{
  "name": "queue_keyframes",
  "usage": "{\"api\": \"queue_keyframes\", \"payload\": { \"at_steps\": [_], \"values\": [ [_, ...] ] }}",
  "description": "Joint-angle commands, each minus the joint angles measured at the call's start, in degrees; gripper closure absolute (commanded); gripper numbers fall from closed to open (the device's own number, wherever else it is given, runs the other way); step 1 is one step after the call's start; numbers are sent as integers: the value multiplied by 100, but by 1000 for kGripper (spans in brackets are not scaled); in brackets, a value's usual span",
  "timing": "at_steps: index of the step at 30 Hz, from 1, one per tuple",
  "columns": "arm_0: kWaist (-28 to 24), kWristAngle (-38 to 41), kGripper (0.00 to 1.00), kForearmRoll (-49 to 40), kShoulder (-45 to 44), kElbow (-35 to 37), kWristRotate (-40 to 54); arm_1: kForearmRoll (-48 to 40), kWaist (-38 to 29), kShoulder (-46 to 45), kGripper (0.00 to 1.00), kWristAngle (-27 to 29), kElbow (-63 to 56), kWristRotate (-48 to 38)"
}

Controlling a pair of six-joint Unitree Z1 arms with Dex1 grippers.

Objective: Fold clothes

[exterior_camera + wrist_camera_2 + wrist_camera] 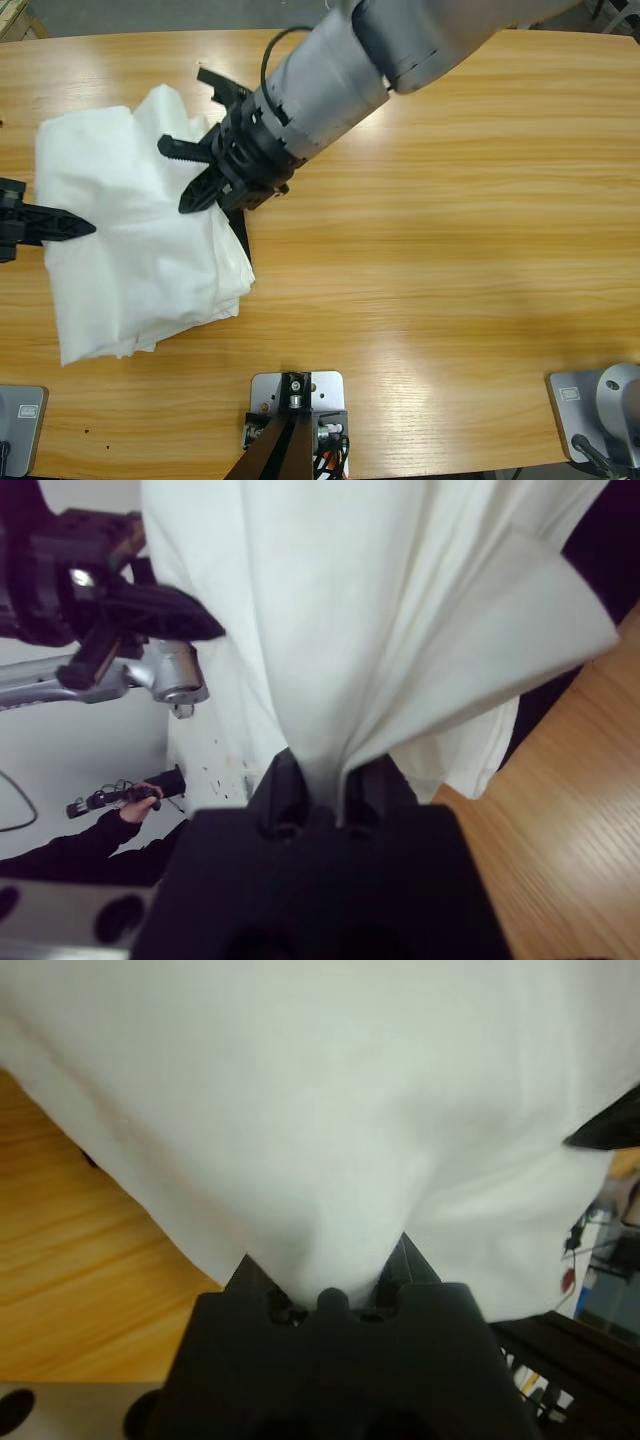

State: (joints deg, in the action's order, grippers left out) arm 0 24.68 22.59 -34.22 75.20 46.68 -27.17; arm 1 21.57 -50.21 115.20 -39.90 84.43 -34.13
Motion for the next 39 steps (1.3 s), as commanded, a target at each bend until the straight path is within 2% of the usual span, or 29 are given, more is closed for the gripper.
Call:
{"api": "queue_keyframes", "payload": {
  "at_steps": [1, 7, 11, 12, 13, 14, 15, 18, 19, 21, 22, 27, 31, 32, 34, 35, 36, 39],
  "values": [
    [-534, 163, 1000, 742, 872, -556, 419, 49, -73, 439, 1000, 76, 47, -103],
    [-1128, 300, 1000, 733, 784, -1096, 760, -395, -231, 846, 1000, 97, 101, -103],
    [-1209, 392, 1000, 680, 573, -1164, 785, -413, -243, 915, 1000, 635, 244, -77],
    [-1214, 395, 1000, 671, 565, -1170, 783, -311, -243, 875, 785, 916, 279, -156],
    [-1225, 394, 1000, 671, 554, -1170, 780, -169, -243, 827, 208, 1317, 316, -289],
    [-1232, 388, 1000, 671, 554, -1177, 774, -102, -243, 769, 14, 1672, 307, -389],
    [-1246, 386, 1000, 682, 573, -1185, 774, -86, -243, 723, 0, 1909, 284, -472],
    [-1283, 365, 1000, 724, 763, -1238, 783, 42, -243, 623, 0, 2303, 284, -555],
    [-1290, 343, 865, 743, 839, -1247, 783, 49, -243, 602, 0, 2303, 284, -560],
    [-1246, 404, 85, 1156, 885, -1279, 836, 49, -243, 526, 0, 2303, 275, -569],
    [-1269, 404, 11, 1209, 888, -1250, 818, 49, -243, 479, 0, 2303, 275, -569],
    [-1278, 450, 4, 1178, 642, -879, 704, 183, -243, 124, 0, 2303, 249, -504],
    [-1237, 422, 3, 926, -567, -479, 695, 295, -235, -412, 15, 2312, 281, 57],
    [-1262, 423, 0, 900, -822, -384, 695, 295, -235, -497, 160, 2273, 325, 201],
    [-1209, 437, 0, 900, -1221, -241, 711, 241, -235, -574, 800, 1916, 355, 435],
    [-1169, 430, 2, 891, -1297, -189, 720, 164, -235, -592, 1000, 1839, 330, 542],
    [-1160, 430, 15, 840, -1241, -164, 723, 0, -235, -593, 1000, 1761, 295, 613],
    [-1140, 369, 246, 367, -759, -1, 843, -390, -242, -467, 1000, 1197, 107, 667]
  ]
}}
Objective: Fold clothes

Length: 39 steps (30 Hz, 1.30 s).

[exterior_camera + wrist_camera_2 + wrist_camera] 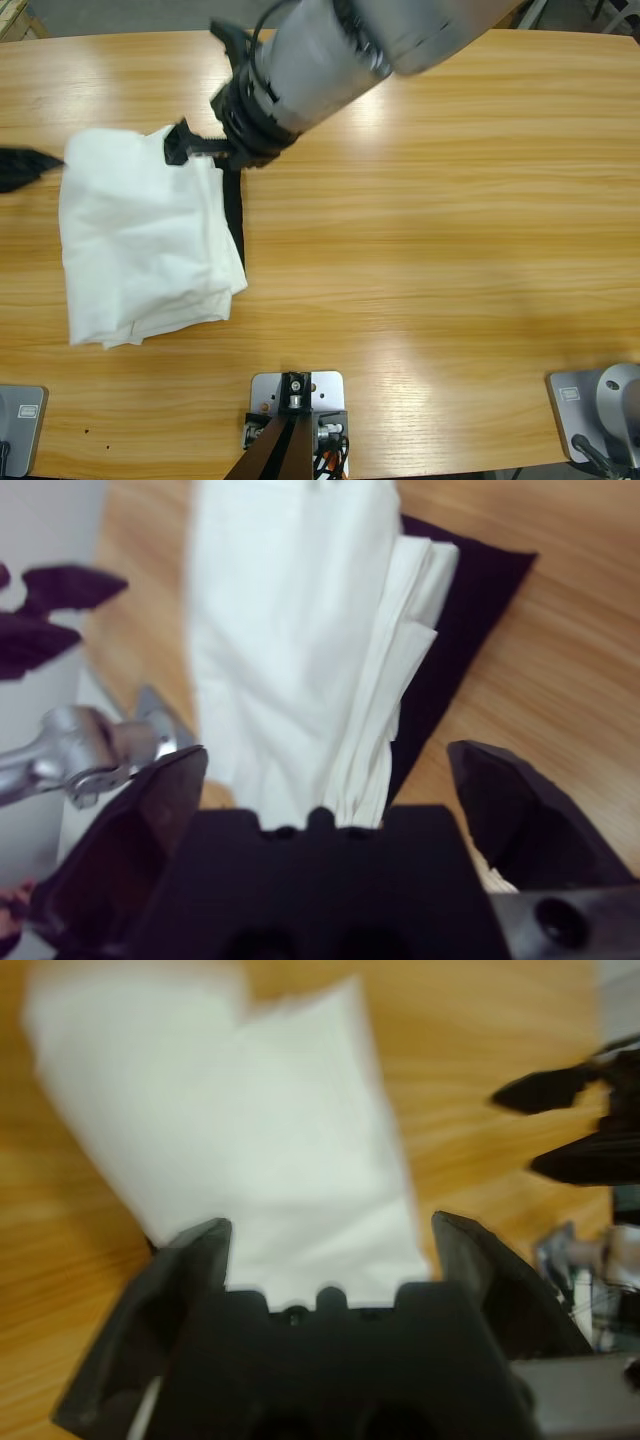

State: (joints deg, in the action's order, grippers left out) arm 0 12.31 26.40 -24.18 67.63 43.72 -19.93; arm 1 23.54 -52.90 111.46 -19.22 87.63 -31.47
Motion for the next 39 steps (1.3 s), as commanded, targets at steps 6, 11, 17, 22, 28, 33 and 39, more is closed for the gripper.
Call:
{"api": "queue_keyframes", "payload": {
  "at_steps": [6, 11, 17, 22, 28, 33, 39],
  "values": [
    [1361, -1556, 306, -2245, 1560, 1159, 2473, -814, -62, -159, 1000, -987, -496, 484],
    [1785, -2568, 35, -2073, 2163, 1209, 5226, -963, -62, -615, 34, -559, -993, 415],
    [2237, -2396, 32, -1769, 2371, 1297, 5872, -1005, -62, -778, 27, -402, -1491, 378],
    [2449, -2088, 32, -1766, 2496, 1275, 5869, -1297, -62, -652, 27, -399, -1684, 231],
    [2629, -2027, 32, -1379, 3397, 1114, 5795, -1454, -25, -583, 27, -413, -1844, 211],
    [2485, -2427, 25, -1045, 3867, 1319, 5842, -1568, 93, -617, 27, -467, -2090, 204],
    [2627, -2241, 23, -836, 4398, 1428, 6198, -1607, 119, -604, 32, -487, -2183, 160]
  ]
}}
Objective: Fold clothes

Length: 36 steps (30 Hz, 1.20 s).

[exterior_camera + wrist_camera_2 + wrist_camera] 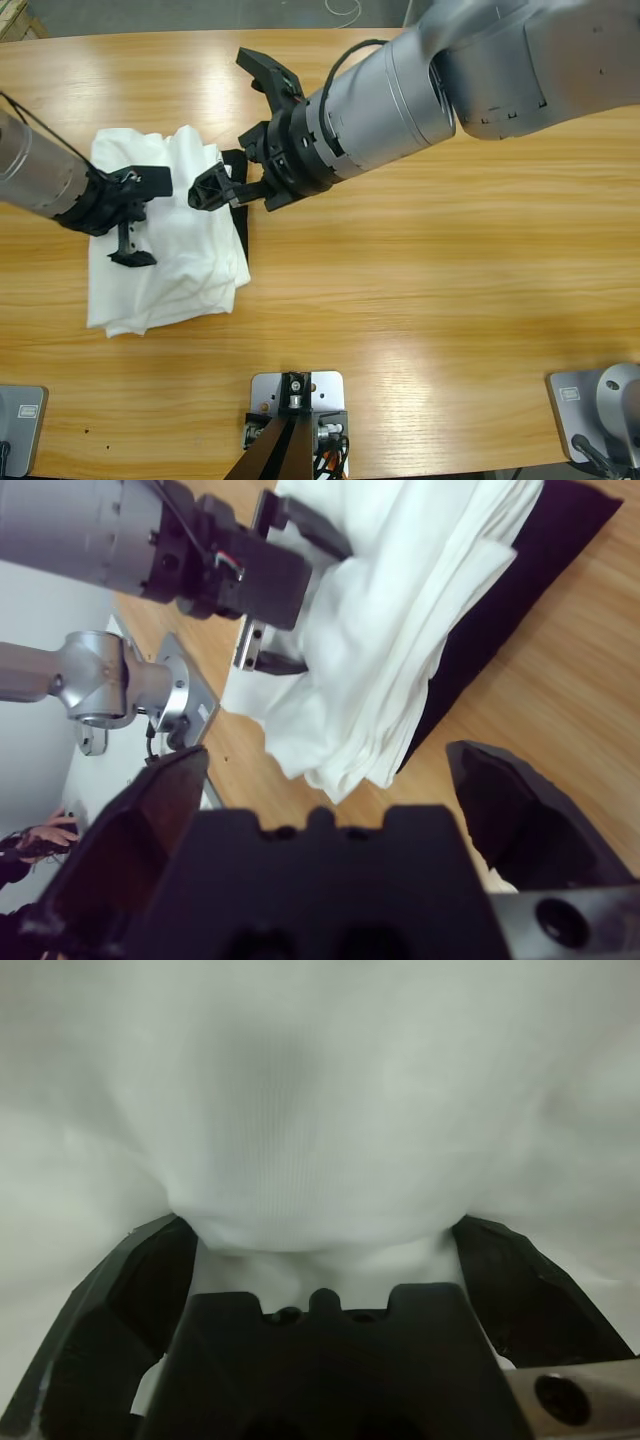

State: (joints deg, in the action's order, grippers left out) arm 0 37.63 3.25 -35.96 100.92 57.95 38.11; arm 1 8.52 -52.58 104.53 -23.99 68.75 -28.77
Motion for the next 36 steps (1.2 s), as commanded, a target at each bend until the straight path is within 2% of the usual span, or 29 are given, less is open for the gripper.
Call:
{"api": "queue_keyframes", "payload": {
  "at_steps": [1, 9, 11, 12, 13, 14, 15, 20, 21, 22, 23, 25, 26, 27, 28, 29, 30, 36],
  "values": [
    [224, 188, 25, 369, 1077, 86, 519, -105, 90, 93, 32, -10, -306, -111],
    [1082, 396, 41, 340, 1052, 480, 554, -105, 125, 44, 46, -6, -327, -83],
    [1108, 385, 41, 330, 1063, 559, 245, -124, 125, 48, 148, -71, -327, -39],
    [1099, 345, 41, 326, 1059, 598, 85, -124, 125, 27, 242, -78, -334, -18],
    [1041, 278, 38, 319, 1036, 645, -35, -126, 125, -8, 397, -90, -344, 35],
    [938, 253, 36, 319, 1001, 709, -144, -131, 125, -47, 499, -108, -353, 75],
    [815, 246, 34, 318, 957, 789, -251, -133, 125, -89, 532, -110, -367, 96],
    [509, 264, 32, 265, 384, 1304, -550, -395, 125, -246, 507, -105, -534, 117],
    [474, 264, 32, 98, -240, 1429, -671, -632, 131, -214, 672, -161, -564, 160],
    [474, 294, 34, 33, -361, 1429, -678, -632, 171, -216, 931, -214, -538, 172],
    [474, 322, 42, -67, -465, 1429, -727, -632, 252, -223, 1000, -280, -506, 189],
    [442, 436, 110, -384, -602, 1377, -1172, -625, 554, -205, 1000, -391, -418, 353],
    [424, 501, 200, -512, -674, 1303, -1467, -593, 760, -184, 1000, -423, -336, 420],
    [421, 531, 372, -551, -767, 1178, -1601, -507, 978, -130, 1000, -504, -195, 474],
    [421, 550, 608, -570, -851, 1071, -1661, -347, 1169, -31, 1000, -621, -3, 559],
    [421, 608, 907, -612, -925, 1000, -1719, -159, 1326, 102, 1000, -751, 195, 654],
    [421, 631, 1000, -632, -994, 937, -1791, -54, 1451, 260, 1000, -894, 336, 717],
    [602, 804, 1000, -494, -1309, 322, -2687, 185, 1542, 1081, 1000, -1412, 1125, 777]
  ]
}}
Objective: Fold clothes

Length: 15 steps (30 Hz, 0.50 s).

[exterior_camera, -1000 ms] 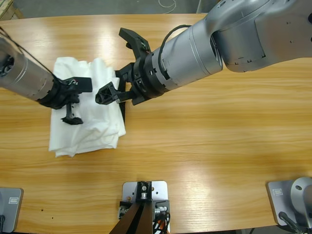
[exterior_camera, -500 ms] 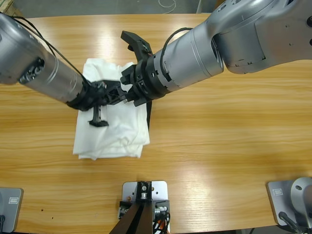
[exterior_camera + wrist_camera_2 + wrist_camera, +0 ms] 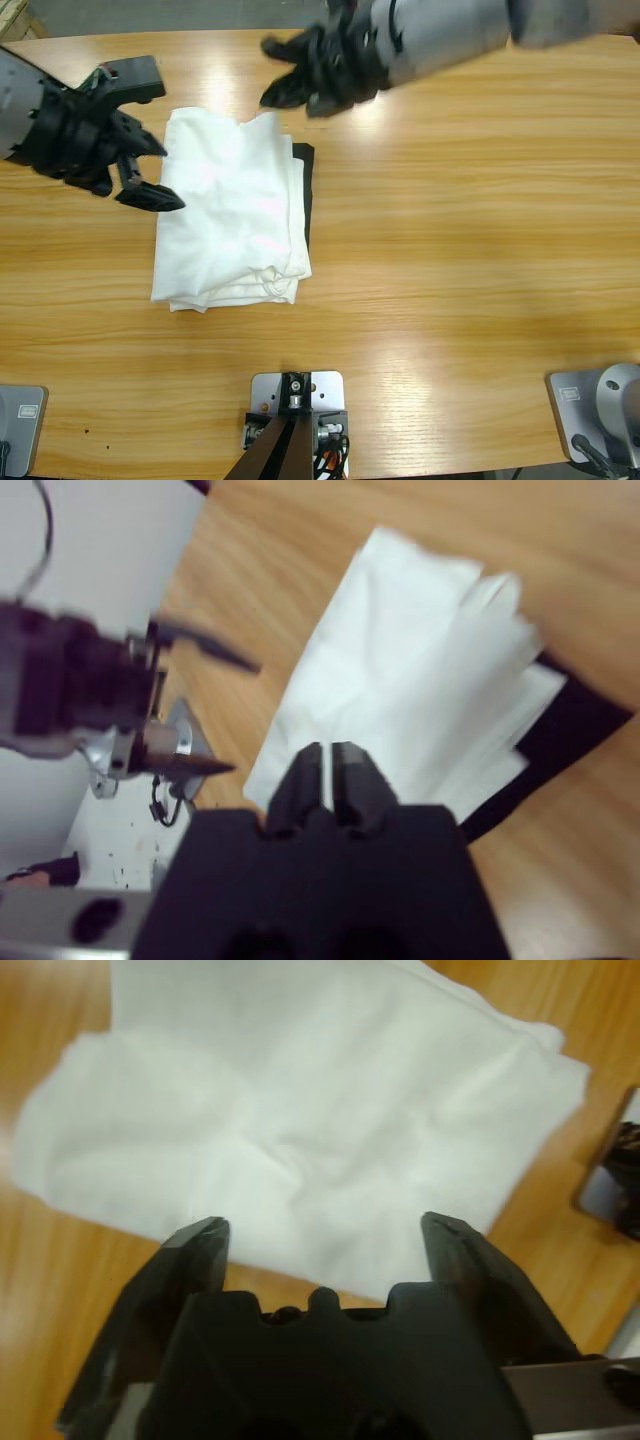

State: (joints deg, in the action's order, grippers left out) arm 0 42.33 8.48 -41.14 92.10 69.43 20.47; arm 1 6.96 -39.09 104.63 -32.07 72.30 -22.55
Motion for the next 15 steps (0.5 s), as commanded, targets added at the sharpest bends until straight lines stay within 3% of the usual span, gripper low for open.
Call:
{"api": "queue_keyframes", "payload": {
  "at_steps": [1, 6, 15],
  "values": [
    [244, 270, 1000, 203, -516, -1046, -1148, 329, 147, 1163, 1000, -667, 777, 154],
    [509, 303, 1000, 1427, -606, -2083, -2112, 178, 15, 1527, 1000, -899, 751, 154],
    [513, 531, 1000, 2629, 385, -2223, -2330, -159, 15, 2174, 1000, -1221, 812, 114]
  ]
}}
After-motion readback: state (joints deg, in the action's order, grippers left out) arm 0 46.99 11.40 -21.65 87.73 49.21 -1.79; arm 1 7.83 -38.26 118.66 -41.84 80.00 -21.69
